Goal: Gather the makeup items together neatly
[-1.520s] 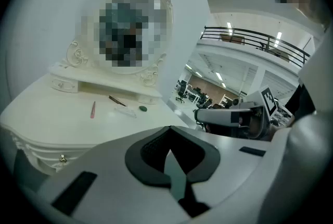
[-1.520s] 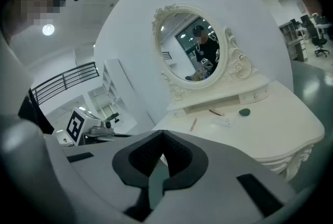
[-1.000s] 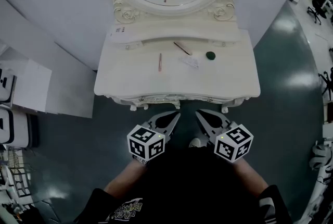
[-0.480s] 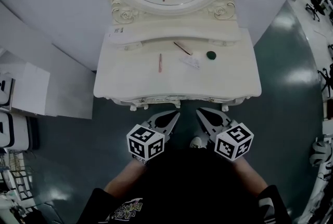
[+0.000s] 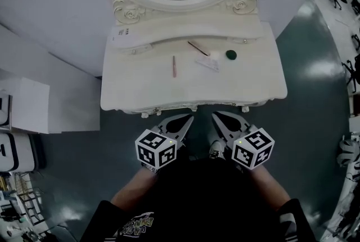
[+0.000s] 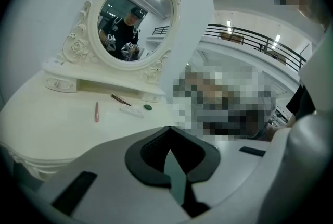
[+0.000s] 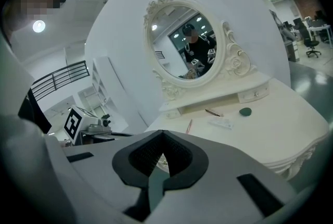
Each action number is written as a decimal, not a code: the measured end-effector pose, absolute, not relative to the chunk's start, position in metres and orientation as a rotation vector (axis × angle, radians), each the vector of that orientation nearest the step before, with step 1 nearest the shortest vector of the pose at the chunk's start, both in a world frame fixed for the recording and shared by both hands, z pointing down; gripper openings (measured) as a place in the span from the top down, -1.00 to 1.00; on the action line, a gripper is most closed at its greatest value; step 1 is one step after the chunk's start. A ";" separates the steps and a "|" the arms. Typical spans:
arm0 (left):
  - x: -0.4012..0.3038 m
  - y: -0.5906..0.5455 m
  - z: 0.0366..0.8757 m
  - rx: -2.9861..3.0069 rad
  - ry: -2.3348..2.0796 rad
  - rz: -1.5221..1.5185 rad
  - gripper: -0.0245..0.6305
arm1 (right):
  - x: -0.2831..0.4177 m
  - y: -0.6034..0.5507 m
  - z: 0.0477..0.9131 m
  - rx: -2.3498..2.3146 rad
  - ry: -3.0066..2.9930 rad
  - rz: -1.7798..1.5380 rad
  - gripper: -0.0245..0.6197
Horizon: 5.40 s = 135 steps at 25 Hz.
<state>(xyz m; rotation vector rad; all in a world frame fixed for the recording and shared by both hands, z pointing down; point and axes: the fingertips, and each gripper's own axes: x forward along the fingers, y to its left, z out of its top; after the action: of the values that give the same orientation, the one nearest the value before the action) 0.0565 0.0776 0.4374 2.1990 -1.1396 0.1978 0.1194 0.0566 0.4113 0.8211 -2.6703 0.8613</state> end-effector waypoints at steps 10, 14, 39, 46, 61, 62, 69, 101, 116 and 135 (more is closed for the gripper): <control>0.015 0.052 0.448 2.211 -1.081 0.221 0.90 | 0.081 0.035 0.422 0.902 -2.617 0.877 0.83; -0.004 0.041 0.454 2.212 -1.061 0.223 0.90 | 0.062 0.025 0.426 0.933 -2.605 0.873 0.83; -0.071 0.001 0.466 2.288 -0.882 0.274 0.90 | 0.019 -0.029 0.435 1.234 -2.496 0.773 0.82; -0.068 -0.017 0.466 2.275 -0.914 0.263 0.90 | 0.031 -0.060 0.445 1.204 -2.455 0.728 0.58; -0.049 -0.055 0.480 2.169 -1.025 0.264 0.90 | 0.097 -0.154 0.550 0.869 -2.202 0.378 0.24; -0.047 -0.057 0.482 2.161 -1.032 0.266 0.90 | 0.098 -0.157 0.559 0.815 -2.186 0.359 0.19; -0.040 -0.070 0.491 2.107 -1.078 0.277 0.90 | 0.099 -0.178 0.596 0.591 -2.129 0.303 0.12; -0.057 -0.055 0.499 2.066 -1.103 0.261 0.90 | 0.070 -0.164 0.616 1.001 -2.010 0.651 0.16; -0.089 -0.014 0.500 2.124 -1.028 0.317 0.90 | 0.040 -0.151 0.623 1.422 -1.825 0.850 0.16; -0.123 0.011 0.496 2.145 -1.025 0.310 0.90 | 0.027 -0.145 0.605 1.419 -1.913 0.721 0.12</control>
<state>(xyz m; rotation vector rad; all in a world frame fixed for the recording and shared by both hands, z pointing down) -0.1229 0.0113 0.4962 2.1453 -1.0252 0.3103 0.0268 -0.1449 0.6048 1.4191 -1.9131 0.7207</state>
